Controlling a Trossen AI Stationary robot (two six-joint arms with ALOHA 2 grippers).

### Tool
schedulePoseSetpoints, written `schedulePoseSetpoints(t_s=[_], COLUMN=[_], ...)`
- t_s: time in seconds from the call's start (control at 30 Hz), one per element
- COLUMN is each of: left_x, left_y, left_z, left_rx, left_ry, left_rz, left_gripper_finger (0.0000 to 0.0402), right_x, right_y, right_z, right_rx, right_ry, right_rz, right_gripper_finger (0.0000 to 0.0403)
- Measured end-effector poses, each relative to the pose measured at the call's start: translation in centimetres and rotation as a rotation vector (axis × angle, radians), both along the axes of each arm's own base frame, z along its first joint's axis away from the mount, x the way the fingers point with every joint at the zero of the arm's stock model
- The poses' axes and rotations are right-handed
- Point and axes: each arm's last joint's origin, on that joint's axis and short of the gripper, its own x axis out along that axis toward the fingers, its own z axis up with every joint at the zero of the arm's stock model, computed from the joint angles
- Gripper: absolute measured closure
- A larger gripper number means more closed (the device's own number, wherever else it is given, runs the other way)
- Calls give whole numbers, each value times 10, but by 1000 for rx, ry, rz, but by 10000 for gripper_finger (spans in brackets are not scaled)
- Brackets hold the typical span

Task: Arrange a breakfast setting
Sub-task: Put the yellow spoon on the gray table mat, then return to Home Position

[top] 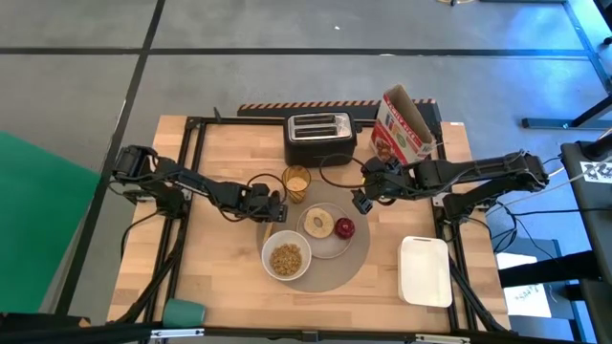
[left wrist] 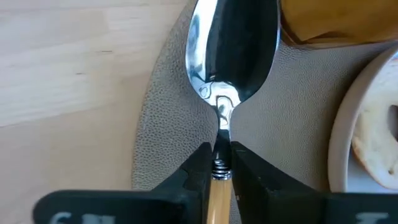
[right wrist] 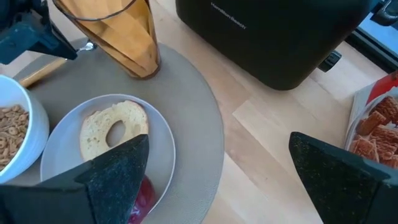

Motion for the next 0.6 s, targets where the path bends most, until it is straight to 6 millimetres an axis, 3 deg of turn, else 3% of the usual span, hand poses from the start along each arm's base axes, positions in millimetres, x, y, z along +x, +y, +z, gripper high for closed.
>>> schedulePoseSetpoints(t_s=[0.37,0.5,0.6], left_x=[0,-9,-27], left_y=[2,2,1], left_z=[7,30,62], left_rx=[-48,-19,62], left_ry=[-30,-76,-163], left_rz=[-38,-93,-139], left_gripper_finger=[222,205,205], right_x=[-2,-5,-10], right_y=[0,0,4], right_z=[8,22,56], right_rx=[10,21,-26], right_ry=[-68,-126,-241], right_rz=[1,25,114], right_gripper_finger=[24,24,35])
